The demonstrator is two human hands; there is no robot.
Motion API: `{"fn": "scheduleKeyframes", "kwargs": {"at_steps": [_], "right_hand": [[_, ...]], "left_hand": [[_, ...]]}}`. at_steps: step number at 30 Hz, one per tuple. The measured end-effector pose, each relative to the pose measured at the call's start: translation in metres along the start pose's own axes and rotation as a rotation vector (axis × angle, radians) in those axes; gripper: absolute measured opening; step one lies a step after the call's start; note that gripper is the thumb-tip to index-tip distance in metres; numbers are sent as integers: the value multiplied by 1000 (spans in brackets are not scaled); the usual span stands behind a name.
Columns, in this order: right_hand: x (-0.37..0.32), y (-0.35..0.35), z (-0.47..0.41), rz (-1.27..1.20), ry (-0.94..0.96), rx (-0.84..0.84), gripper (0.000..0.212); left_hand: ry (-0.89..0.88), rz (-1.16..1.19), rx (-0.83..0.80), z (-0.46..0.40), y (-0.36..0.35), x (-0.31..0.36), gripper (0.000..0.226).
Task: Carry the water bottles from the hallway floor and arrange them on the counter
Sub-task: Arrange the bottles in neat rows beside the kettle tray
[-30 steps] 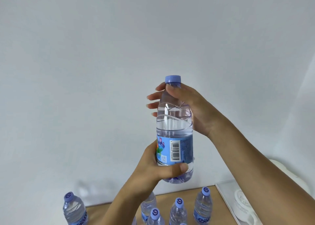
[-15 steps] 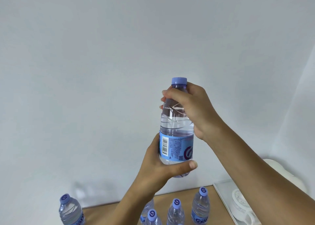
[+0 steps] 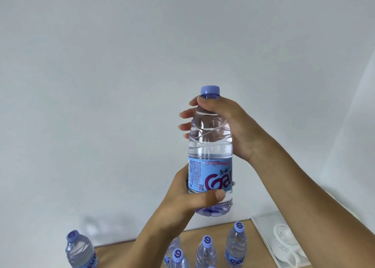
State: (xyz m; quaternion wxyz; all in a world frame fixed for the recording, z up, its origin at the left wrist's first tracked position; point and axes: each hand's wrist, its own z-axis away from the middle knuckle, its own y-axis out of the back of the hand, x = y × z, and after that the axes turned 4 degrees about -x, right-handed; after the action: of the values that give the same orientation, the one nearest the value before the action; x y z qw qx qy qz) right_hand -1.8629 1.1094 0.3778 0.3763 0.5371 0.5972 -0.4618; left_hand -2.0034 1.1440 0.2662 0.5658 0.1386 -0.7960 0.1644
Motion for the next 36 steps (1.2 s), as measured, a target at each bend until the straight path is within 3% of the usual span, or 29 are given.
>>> {"fn": "scheduleKeyframes", "kwargs": {"at_steps": [4,14,19,26,33,36], "right_hand": [[4,1,0,85,39,161,11],[14,0,3,382,183,440,16],[12,5,9,392,151,417,18],[3,27,33,310,66,329,37],[3,54,72,407,-29,277,22],[6,67,87,401,8,333,15]], "left_hand": [[40,14,-54,-4,2,-4,51],[74,-274,133,-15,-9,-16,67],[51,-268,119,-18,-12,-19,61],[41,-242,86,-24,-24,-30,60],[50,-245,23,-33,-49,-49,61],[51,-251,-15,-38,-63,-58,60]]}}
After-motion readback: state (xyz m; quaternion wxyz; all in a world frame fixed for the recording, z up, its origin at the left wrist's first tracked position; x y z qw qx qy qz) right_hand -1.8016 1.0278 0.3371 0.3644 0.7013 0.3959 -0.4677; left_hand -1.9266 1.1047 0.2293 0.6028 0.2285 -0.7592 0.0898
